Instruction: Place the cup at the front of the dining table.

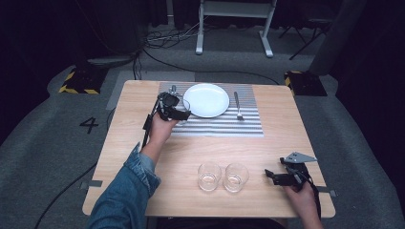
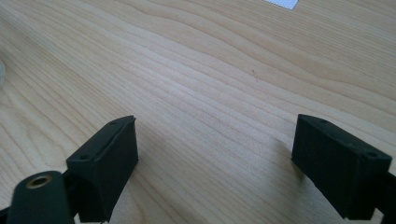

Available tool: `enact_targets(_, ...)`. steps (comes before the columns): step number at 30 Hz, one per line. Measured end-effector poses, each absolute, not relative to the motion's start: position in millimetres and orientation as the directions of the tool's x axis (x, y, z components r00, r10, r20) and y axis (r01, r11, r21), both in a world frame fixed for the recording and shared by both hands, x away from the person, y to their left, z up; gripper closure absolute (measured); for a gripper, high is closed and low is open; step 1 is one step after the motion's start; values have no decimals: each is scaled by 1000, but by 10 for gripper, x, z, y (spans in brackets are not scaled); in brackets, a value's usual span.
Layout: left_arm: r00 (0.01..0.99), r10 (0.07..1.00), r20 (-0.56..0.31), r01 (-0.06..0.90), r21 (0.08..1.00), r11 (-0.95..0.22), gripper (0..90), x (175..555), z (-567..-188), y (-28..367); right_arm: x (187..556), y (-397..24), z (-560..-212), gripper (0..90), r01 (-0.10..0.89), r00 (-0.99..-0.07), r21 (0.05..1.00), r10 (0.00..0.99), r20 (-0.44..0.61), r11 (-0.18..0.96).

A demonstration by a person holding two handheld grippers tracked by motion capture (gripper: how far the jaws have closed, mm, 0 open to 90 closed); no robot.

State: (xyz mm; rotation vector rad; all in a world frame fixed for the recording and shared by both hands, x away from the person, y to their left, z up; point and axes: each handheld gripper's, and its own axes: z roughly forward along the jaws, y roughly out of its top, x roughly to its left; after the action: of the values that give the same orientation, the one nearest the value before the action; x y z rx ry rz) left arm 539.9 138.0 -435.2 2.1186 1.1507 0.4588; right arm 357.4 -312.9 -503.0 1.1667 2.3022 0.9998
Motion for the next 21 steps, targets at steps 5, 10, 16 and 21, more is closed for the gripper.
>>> enact_targets(5, 551, 834, -9, 604, 695, -391, 187, 5426, -4394, 1371, 3574, -3129, -5031, 145, 545, -588, 735, 809, -9, 404)
enact_targets(10, 553, 833, -13, 616, 680, -398, 187, 5449, -4438, 1372, 3574, -3129, -5031, 145, 545, -588, 735, 809, -9, 404)
enact_targets(16, 551, 835, 9, 613, 674, -412, 186, 5444, -4443, 1373, 3574, -3129, -5030, 145, 545, -588, 734, 809, -9, 405)
enact_targets(21, 562, 827, 5, 613, 668, -421, 185, 5414, -4460, 1367, 3574, -3129, -5030, 145, 545, -588, 734, 809, -10, 405)
